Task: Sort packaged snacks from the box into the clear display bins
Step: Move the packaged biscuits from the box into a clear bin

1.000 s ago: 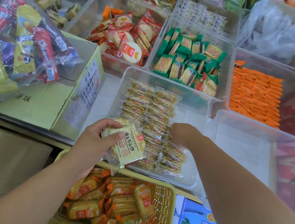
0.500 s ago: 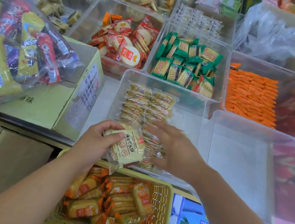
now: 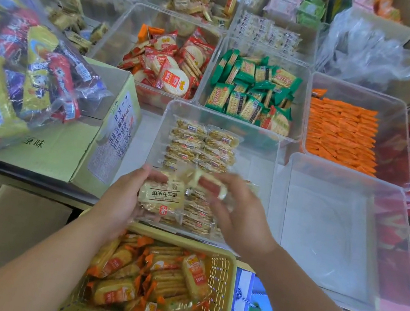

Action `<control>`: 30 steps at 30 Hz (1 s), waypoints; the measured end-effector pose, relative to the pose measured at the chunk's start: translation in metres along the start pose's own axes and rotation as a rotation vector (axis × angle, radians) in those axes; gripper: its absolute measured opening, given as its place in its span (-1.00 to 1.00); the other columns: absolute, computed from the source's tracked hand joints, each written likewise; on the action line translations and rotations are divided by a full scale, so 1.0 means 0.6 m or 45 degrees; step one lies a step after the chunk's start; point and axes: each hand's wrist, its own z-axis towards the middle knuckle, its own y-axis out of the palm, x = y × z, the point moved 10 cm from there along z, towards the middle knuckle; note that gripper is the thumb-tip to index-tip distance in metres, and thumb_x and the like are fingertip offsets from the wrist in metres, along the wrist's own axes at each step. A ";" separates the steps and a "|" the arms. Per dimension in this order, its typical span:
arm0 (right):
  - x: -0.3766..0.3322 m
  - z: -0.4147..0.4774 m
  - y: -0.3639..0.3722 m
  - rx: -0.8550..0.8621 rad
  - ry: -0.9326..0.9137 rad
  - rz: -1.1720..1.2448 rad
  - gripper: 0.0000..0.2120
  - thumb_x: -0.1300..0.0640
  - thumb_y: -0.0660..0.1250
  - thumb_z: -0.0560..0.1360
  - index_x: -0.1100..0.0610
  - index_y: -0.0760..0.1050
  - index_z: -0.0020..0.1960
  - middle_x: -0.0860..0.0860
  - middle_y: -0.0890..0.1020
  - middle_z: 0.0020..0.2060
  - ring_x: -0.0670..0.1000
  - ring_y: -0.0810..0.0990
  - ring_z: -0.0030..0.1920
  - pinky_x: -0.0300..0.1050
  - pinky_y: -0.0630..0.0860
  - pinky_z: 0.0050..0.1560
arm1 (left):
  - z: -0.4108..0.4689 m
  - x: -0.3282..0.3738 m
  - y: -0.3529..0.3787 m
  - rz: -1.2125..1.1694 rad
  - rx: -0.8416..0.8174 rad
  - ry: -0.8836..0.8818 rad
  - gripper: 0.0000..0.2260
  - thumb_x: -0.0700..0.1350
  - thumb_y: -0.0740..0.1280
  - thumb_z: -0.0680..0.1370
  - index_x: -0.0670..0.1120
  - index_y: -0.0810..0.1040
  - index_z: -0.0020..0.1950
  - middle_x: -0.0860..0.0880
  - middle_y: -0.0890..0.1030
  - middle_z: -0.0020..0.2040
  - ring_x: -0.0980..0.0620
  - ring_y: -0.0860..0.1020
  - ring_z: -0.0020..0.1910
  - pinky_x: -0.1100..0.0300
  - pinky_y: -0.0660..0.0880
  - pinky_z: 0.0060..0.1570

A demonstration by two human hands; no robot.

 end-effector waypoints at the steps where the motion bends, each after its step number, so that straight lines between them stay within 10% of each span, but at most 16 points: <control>1: 0.021 0.004 -0.021 0.073 0.131 0.096 -0.75 0.02 0.34 0.60 -0.14 0.39 0.23 -0.08 0.65 0.03 -0.02 0.66 -0.08 -0.12 0.55 -0.25 | 0.002 -0.001 -0.003 0.019 0.024 0.009 -0.59 0.14 0.14 0.72 -0.01 0.73 -0.02 -0.14 0.74 0.01 -0.24 0.73 -0.09 -0.09 0.66 -0.18; 7: 0.065 0.063 -0.154 0.297 0.068 -0.468 -0.77 0.10 0.39 0.57 0.12 0.49 0.19 0.02 0.52 0.01 0.00 0.47 -0.06 -0.10 0.39 -0.16 | 0.004 -0.001 -0.002 0.092 0.030 0.035 -0.66 0.06 0.18 0.73 0.01 0.71 -0.03 -0.05 0.72 0.08 -0.18 0.74 -0.04 -0.13 0.69 -0.11; 17: 0.127 0.150 -0.041 -0.496 -0.062 -1.591 -0.74 0.09 0.24 0.57 -0.06 0.50 0.24 -0.01 0.61 0.03 0.12 0.52 0.09 0.03 0.38 0.05 | 0.016 -0.015 -0.007 0.037 -0.019 0.035 -0.72 0.03 0.22 0.71 -0.01 0.70 0.02 0.02 0.68 0.13 -0.14 0.73 0.00 -0.03 0.67 -0.17; 24: 0.220 0.158 0.001 -0.634 0.289 -1.454 -0.79 0.19 0.19 0.60 0.06 0.51 0.18 0.04 0.60 -0.11 0.14 0.57 -0.02 -0.05 0.41 -0.17 | 0.018 -0.019 -0.008 0.022 -0.059 0.034 -0.74 0.03 0.23 0.71 0.00 0.70 0.04 0.00 0.69 0.12 -0.15 0.73 0.00 0.00 0.67 -0.16; 30: 0.273 0.148 0.033 -0.739 0.602 -1.081 -0.66 0.08 0.04 0.70 0.21 0.46 0.30 0.17 0.57 0.23 0.20 0.54 0.20 0.03 0.50 0.17 | 0.016 -0.014 -0.009 0.007 -0.054 0.052 -0.74 0.02 0.23 0.70 0.01 0.70 0.02 0.04 0.68 0.15 -0.19 0.71 0.03 -0.02 0.66 -0.13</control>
